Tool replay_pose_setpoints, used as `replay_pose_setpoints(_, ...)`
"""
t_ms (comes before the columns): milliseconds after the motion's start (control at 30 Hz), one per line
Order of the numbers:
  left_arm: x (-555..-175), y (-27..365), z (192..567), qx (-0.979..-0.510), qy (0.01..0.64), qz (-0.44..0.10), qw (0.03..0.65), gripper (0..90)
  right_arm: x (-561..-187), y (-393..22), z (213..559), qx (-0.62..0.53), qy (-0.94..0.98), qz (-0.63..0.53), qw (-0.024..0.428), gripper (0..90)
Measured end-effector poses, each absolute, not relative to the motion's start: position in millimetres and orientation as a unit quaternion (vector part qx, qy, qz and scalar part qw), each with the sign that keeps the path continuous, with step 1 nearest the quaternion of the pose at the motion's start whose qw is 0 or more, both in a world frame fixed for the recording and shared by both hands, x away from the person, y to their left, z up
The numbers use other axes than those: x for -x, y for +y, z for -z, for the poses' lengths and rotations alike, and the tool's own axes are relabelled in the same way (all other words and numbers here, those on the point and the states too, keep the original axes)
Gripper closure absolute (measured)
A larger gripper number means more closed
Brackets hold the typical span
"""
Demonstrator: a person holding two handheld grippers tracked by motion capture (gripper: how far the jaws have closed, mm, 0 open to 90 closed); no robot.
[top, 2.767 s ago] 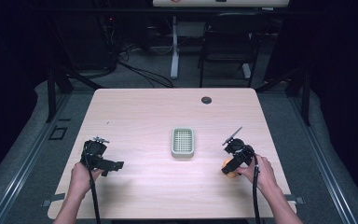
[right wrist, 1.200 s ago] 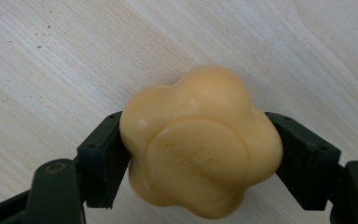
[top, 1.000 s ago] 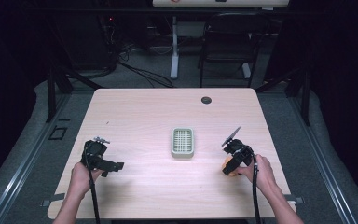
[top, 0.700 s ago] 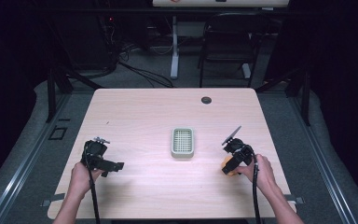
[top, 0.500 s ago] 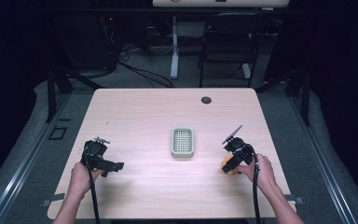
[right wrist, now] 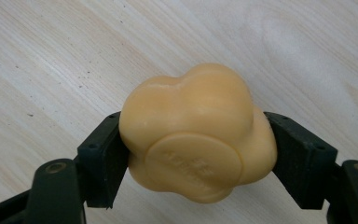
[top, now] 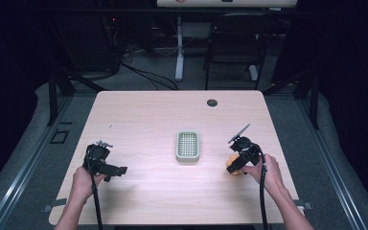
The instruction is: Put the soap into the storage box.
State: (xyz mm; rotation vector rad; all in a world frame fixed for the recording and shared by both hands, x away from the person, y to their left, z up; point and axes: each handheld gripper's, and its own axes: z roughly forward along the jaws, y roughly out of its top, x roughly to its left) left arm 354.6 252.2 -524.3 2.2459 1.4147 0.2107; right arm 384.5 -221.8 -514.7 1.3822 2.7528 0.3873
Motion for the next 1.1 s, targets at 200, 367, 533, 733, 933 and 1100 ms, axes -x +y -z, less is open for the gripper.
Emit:
replay_pose_setpoints(200,-354.5,252.0,524.4,-0.819,0.516,-0.076,0.238,0.0,-387.0,-216.3,510.8,-0.441,0.888,-0.127,0.02,26.0)
replay_pose_setpoints(367,-354.7,252.3,524.7,-0.82,0.516,-0.076,0.238,0.0,-389.5,-211.7,509.4,-0.437,0.89,-0.127,0.021,26.0)
replay_pose_setpoints(533,-354.6,252.4,524.7,-0.819,0.515,-0.076,0.239,0.0,-394.0,-206.6,503.6,-0.432,0.892,-0.13,0.02,26.0)
replay_pose_setpoints(733,-354.5,252.8,524.6,-0.819,0.516,-0.078,0.239,0.0,-397.7,-199.7,500.5,-0.427,0.894,-0.135,0.019,26.0)
replay_pose_setpoints(933,-354.6,252.9,524.5,-0.82,0.514,-0.079,0.24,0.0,-403.1,-191.2,496.9,-0.42,0.897,-0.136,0.017,26.0)
replay_pose_setpoints(1100,-354.4,252.9,524.2,-0.819,0.515,-0.079,0.241,0.0,-406.8,-183.9,493.1,-0.425,0.893,-0.147,0.023,26.0)
